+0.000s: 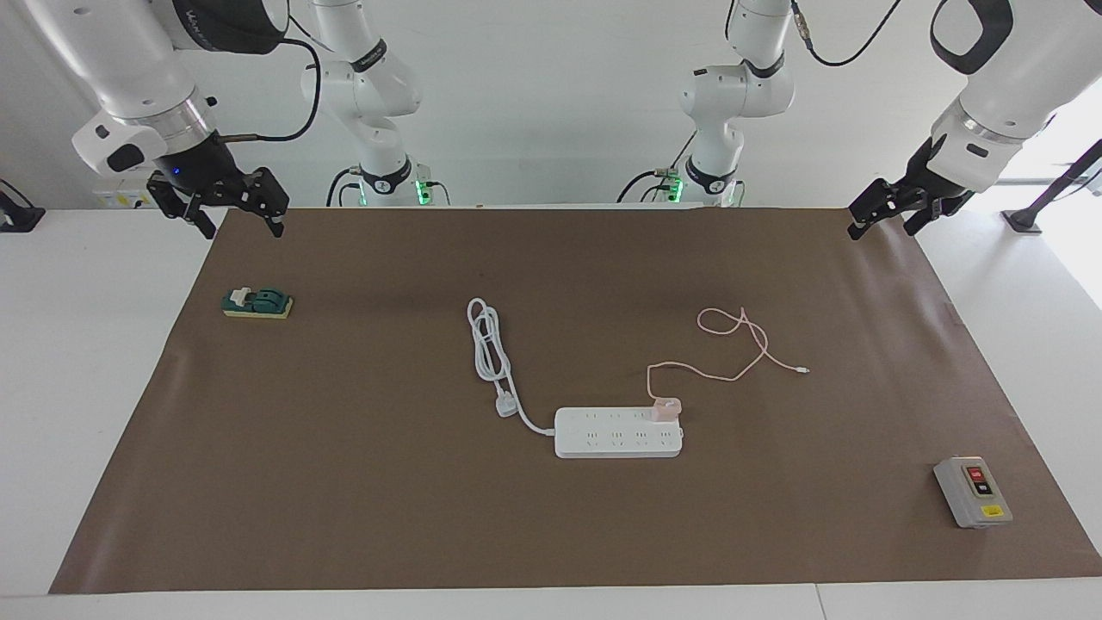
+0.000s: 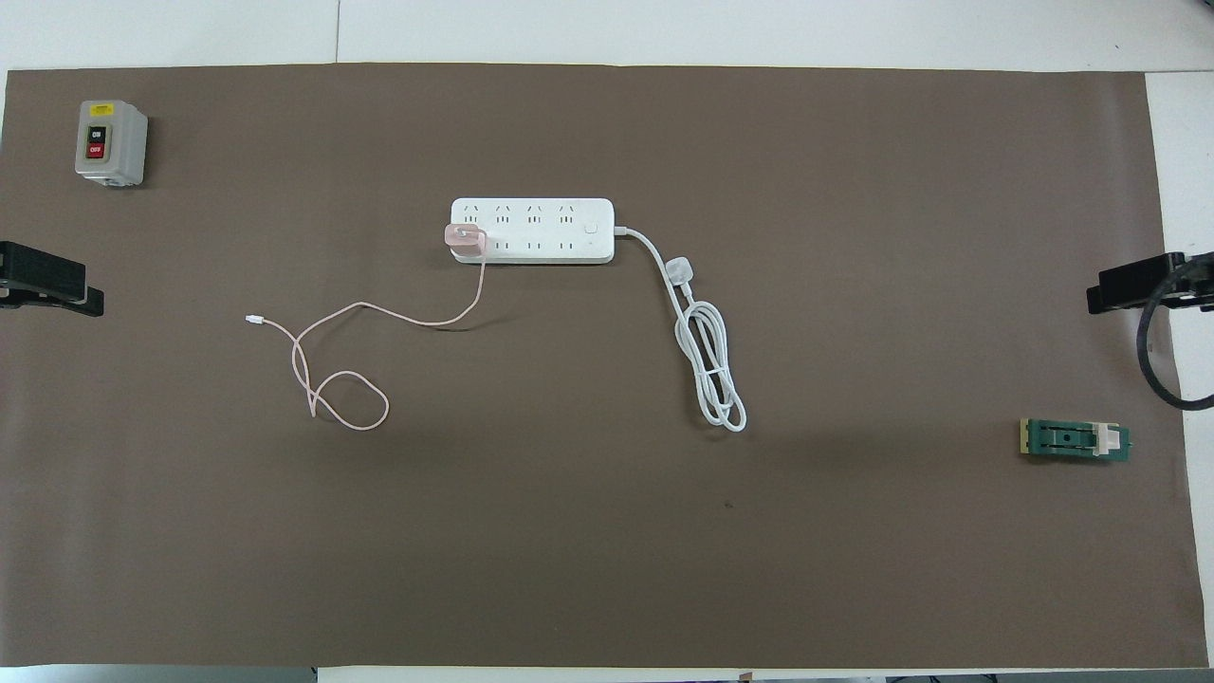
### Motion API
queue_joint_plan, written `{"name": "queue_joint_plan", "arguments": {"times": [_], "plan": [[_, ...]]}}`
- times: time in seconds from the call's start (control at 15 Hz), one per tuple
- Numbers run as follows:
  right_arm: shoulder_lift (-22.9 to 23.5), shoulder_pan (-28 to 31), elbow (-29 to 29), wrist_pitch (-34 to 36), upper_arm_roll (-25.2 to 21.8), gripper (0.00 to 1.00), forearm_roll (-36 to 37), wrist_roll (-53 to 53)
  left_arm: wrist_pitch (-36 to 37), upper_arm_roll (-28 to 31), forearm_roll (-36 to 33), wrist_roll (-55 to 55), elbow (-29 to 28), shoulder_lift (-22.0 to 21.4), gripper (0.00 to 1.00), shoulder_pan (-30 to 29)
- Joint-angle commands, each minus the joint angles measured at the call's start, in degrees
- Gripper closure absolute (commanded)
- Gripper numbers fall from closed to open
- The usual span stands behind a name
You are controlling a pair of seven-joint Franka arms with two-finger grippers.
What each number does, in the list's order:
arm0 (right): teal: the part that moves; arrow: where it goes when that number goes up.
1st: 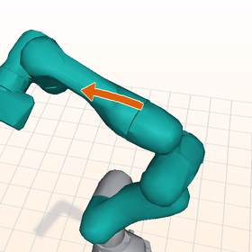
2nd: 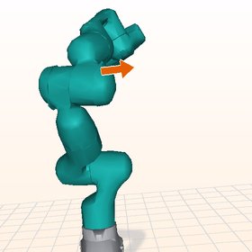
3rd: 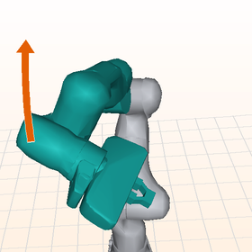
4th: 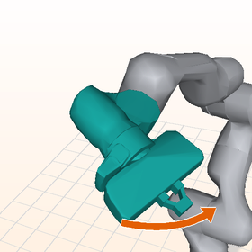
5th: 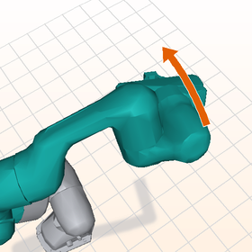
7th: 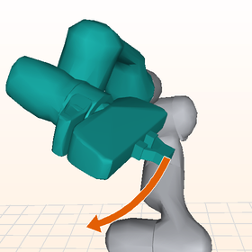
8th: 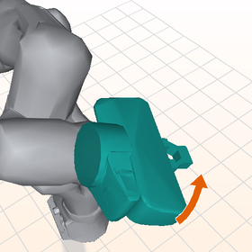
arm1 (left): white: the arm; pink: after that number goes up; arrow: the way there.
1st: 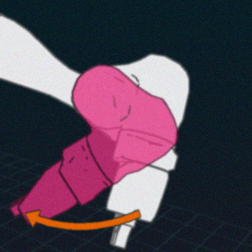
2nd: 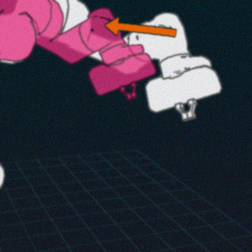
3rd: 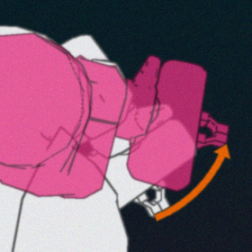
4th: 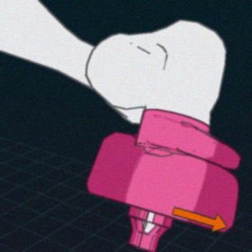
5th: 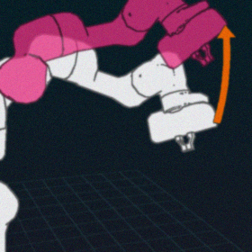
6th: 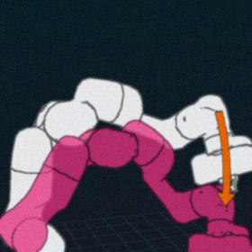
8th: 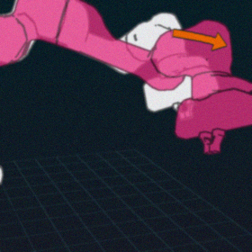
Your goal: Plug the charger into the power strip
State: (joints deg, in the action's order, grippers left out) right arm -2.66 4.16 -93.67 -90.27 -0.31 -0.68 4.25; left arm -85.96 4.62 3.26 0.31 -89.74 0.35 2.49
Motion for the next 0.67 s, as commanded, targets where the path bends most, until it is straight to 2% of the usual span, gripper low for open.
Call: {"name": "queue_joint_plan", "arguments": {"times": [0.0, 0.27, 0.6], "plan": [[-0.95, 0.84, -0.72, 0.18, 0.49, 0.00, -0.29, 0.85, -1.75, 0.12, -0.54, -1.28, -1.93, -1.40, 0.00, -0.55], [-0.95, 0.76, -0.72, 0.18, 0.49, 0.00, -0.29, 0.76, -1.93, 0.12, -0.71, -1.28, 0.18, -0.96, 0.00, -1.61], [-0.95, 0.67, -0.72, 0.18, 0.49, 0.00, -0.29, 0.67, -1.40, -0.23, -0.71, -2.51, -3.07, -4.39, 0.00, -3.90]]}}
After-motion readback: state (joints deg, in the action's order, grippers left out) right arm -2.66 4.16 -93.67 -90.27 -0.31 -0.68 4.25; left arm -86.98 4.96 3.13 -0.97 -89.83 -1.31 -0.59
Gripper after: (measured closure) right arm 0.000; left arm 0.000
